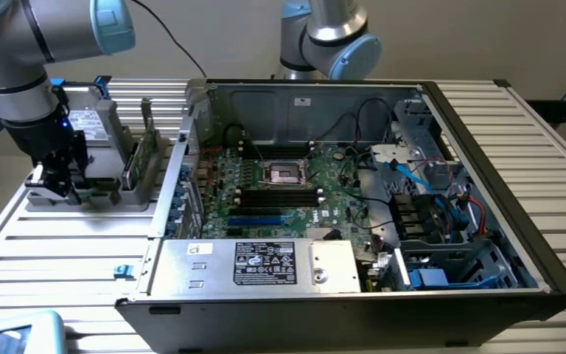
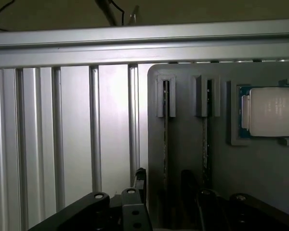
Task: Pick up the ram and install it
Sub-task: 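Pick up the ram and move it above insertion slot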
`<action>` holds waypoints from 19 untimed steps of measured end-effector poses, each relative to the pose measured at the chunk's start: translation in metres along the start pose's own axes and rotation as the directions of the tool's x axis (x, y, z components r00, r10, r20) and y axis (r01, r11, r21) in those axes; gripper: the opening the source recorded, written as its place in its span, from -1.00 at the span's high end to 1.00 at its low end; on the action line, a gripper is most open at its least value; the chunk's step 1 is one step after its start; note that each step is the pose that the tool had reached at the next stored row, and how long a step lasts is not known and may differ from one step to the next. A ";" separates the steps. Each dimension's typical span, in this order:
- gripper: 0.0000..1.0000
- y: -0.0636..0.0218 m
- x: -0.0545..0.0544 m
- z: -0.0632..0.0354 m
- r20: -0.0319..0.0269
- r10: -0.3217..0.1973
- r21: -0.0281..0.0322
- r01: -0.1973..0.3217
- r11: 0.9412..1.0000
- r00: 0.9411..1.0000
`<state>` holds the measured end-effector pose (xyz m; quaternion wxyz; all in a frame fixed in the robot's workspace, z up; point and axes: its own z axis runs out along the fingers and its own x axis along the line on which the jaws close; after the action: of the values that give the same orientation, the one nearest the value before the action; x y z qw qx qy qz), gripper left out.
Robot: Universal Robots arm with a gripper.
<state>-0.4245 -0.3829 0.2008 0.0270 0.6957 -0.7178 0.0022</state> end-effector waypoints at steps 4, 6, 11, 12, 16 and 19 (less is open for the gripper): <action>0.14 0.0000 0.000 0.0001 0.000 0.003 0.000 -0.003 1.000 1.000; 0.14 0.0000 0.000 0.0000 -0.001 0.003 0.000 -0.003 1.000 1.000; 0.14 0.0000 0.000 0.0004 -0.001 0.003 0.000 -0.003 1.000 1.000; 0.14 0.0000 0.000 0.0010 -0.001 0.003 0.000 -0.003 1.000 1.000; 0.14 0.0000 0.000 0.0012 -0.001 0.003 0.000 -0.003 1.000 1.000; 0.14 0.0000 0.000 0.0013 -0.001 0.003 0.000 -0.003 1.000 1.000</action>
<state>-0.4245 -0.3827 0.1995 0.0273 0.6946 -0.7189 0.0024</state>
